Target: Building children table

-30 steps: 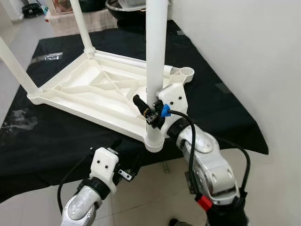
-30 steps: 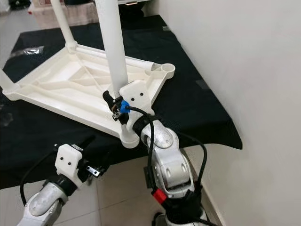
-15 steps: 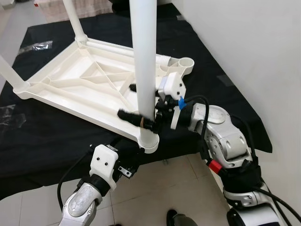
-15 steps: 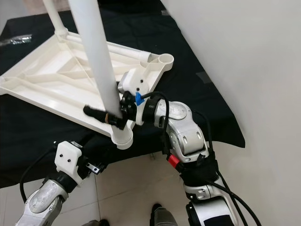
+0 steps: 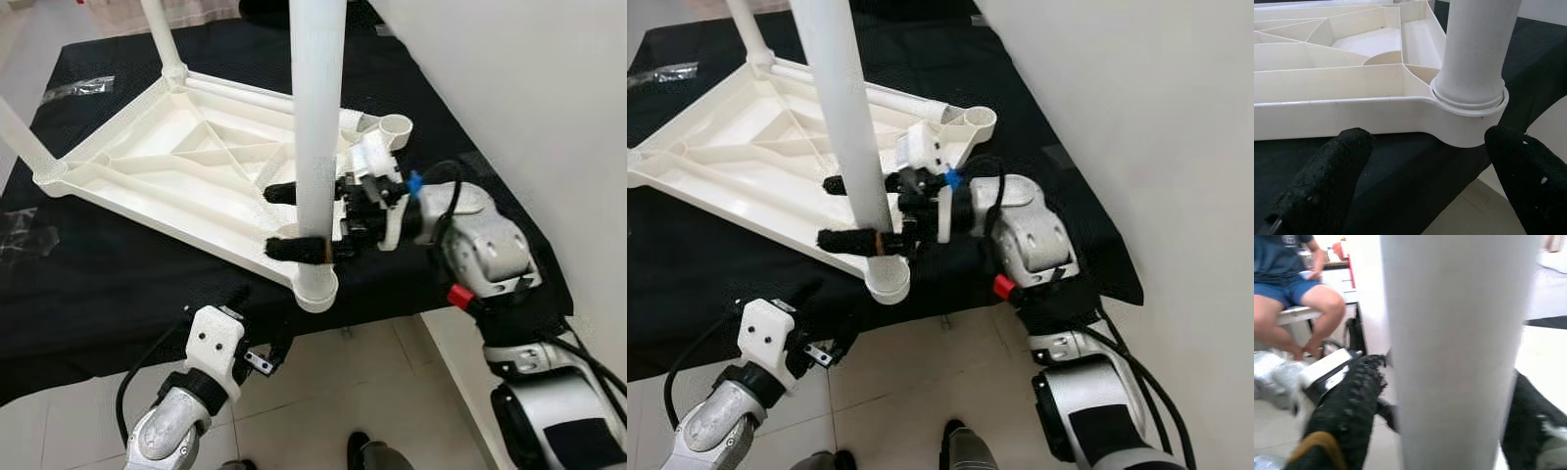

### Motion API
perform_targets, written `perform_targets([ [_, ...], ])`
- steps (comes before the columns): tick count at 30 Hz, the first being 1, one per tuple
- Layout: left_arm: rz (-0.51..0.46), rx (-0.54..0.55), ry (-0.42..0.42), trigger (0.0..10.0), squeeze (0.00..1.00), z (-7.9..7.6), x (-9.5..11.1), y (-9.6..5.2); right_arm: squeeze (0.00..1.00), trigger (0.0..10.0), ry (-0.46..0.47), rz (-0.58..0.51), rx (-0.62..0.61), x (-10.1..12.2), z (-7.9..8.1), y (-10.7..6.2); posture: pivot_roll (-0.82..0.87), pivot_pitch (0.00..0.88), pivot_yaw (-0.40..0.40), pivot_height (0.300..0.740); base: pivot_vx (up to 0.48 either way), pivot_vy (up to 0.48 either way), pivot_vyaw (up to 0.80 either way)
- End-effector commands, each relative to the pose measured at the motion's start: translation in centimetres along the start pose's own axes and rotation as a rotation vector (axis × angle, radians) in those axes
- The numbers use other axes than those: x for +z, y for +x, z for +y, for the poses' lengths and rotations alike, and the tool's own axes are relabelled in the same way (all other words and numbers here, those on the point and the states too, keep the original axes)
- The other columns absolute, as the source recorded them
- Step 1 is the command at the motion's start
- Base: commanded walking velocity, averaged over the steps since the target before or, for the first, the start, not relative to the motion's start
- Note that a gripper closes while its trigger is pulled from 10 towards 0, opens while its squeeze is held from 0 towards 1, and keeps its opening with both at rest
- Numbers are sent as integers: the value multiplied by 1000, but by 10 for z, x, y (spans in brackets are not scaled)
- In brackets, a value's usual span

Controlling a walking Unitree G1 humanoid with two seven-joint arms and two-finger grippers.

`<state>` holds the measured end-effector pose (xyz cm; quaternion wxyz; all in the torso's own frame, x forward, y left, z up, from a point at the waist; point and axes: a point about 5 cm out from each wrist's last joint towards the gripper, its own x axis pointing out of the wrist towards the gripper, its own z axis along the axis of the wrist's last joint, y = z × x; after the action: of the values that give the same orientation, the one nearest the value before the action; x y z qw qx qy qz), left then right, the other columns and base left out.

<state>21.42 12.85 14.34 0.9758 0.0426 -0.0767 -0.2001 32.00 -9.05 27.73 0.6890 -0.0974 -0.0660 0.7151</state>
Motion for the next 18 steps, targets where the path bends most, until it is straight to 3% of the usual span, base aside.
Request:
perform_targets([
  [1, 26, -5, -4, 10000, 0, -1, -3, -4, 0, 0, 12, -7, 59, -1, 4, 0, 69, 274, 0, 740, 0, 0, 0],
  [6, 29, -9, -7, 10000, 0, -2, -4, -5, 0, 0, 35, 39, 97, -14, 11, -8, 72, 274, 2, 740, 0, 0, 0],
  [9, 30, -11, -8, 10000, 0, -2, -4, -5, 0, 0, 43, 75, 45, -24, 14, -16, 62, 274, 2, 740, 0, 0, 0],
  [11, 31, -11, -10, 10000, 0, -2, -5, -4, 0, 0, 71, 121, -143, -38, 15, -23, 53, 271, -8, 740, 0, 0, 0],
  [12, 31, -10, -10, 10000, 0, -2, -5, -4, 0, 0, 95, 160, -331, -48, 11, -22, 45, 272, -18, 740, 0, 0, 0],
  [13, 31, -10, -10, 10000, 0, -2, -5, -4, 0, 0, 95, 160, -331, -48, 11, -22, 45, 272, -18, 740, 0, 0, 0],
  [15, 32, -7, -9, 10000, 0, -1, -6, -5, 0, 0, 171, 315, -921, -77, 9, -29, 27, 266, -20, 740, 0, 0, 0],
  [16, 31, -4, -9, 10000, 0, 0, -6, -4, 0, 0, 236, 324, -967, -89, 40, -12, 37, 264, -19, 740, 0, 0, 0],
  [17, 31, -4, -9, 10000, 0, 0, -6, -4, 0, 0, 236, 324, -967, -89, 40, -12, 37, 264, -19, 740, 0, 0, 0],
  [18, 31, -3, -8, 10000, 0, 1, -6, -3, 0, 0, 263, 326, -977, -90, 67, 4, 33, 273, -3, 740, 0, 0, 0],
])
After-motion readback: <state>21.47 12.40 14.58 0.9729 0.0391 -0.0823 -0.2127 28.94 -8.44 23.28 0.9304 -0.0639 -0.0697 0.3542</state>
